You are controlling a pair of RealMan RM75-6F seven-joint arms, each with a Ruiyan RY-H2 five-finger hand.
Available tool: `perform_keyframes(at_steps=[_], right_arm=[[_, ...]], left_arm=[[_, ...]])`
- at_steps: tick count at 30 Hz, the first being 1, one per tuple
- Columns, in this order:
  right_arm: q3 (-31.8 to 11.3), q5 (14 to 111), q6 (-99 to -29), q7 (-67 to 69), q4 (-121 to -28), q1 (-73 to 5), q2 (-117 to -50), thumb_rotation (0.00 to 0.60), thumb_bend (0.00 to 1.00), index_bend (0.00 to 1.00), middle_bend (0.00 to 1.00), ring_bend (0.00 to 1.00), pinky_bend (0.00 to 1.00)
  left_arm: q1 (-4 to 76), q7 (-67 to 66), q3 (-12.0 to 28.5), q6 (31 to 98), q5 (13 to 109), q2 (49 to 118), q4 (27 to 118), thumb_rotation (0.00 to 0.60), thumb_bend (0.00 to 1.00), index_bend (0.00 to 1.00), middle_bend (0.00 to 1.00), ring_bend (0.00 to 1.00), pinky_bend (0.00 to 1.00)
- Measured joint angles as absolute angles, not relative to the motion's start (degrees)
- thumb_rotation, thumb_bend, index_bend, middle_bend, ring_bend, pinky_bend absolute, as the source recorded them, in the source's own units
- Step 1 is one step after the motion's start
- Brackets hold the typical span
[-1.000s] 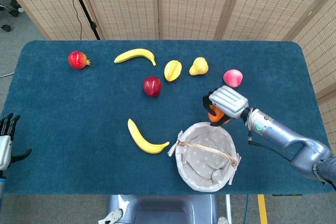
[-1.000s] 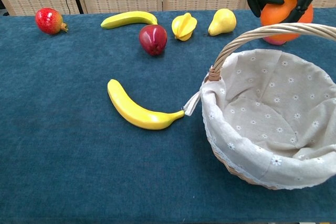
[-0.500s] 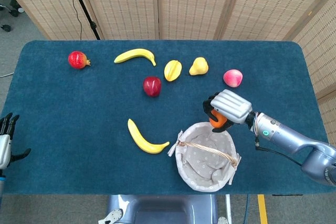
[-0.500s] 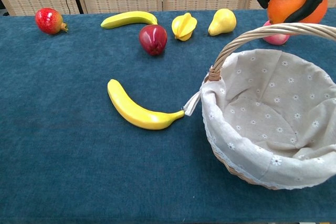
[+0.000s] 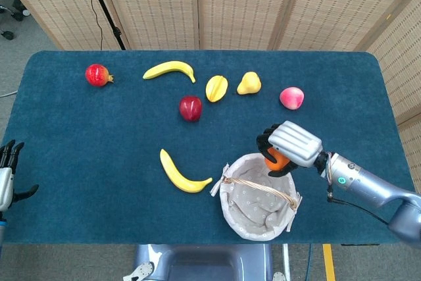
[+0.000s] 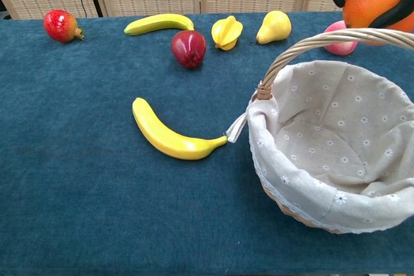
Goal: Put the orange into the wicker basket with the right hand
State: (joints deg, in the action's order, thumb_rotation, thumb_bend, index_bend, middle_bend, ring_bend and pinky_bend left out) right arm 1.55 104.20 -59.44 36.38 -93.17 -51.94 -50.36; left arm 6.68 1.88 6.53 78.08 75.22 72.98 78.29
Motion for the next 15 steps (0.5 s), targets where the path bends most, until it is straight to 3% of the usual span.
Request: perform_keyframes(at_steps=[15], right_arm=[[2.5,106.3,-62.6,36.1,-96.6,-49.5,-48.8,0.600,0.28,0.73,0.50,0.59,0.64]], left_arm=[[7.0,1.5,6.5,78.0,75.4,72.8,78.9,0.600,0.15,0.09,0.00,0.00,0.00]])
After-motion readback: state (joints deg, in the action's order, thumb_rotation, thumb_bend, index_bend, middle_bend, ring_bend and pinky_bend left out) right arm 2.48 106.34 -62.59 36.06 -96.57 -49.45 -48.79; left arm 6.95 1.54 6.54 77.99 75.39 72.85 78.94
